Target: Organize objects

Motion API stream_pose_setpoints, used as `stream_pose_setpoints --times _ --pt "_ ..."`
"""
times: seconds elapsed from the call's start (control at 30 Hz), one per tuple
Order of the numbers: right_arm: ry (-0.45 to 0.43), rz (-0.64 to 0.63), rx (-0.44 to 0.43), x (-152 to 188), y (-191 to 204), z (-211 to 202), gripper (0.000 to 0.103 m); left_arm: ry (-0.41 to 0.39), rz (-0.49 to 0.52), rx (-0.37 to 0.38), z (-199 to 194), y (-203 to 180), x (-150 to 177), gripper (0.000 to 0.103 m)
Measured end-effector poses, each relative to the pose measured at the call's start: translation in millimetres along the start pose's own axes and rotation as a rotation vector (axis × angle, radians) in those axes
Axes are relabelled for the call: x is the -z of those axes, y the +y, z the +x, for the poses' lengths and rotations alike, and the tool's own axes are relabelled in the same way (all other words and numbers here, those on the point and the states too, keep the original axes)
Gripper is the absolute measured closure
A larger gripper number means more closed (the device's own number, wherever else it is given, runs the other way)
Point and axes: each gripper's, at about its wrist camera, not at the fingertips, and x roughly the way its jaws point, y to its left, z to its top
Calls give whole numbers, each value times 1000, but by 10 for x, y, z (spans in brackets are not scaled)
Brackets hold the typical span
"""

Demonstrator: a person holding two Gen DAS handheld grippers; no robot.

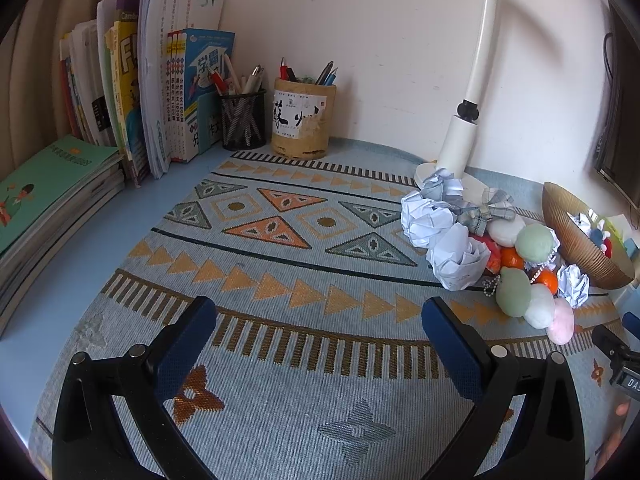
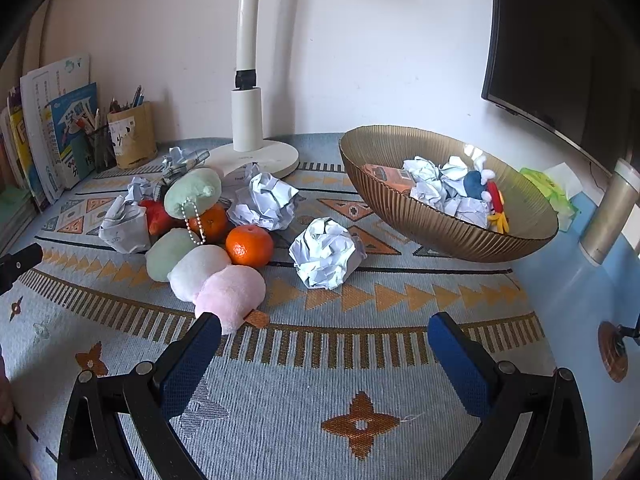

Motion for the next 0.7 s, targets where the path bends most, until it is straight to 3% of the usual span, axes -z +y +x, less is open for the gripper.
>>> stream_pose_setpoints --times 0.7 --pt "8 13 -1 15 12 9 0 -2 0 0 2 8 1 1"
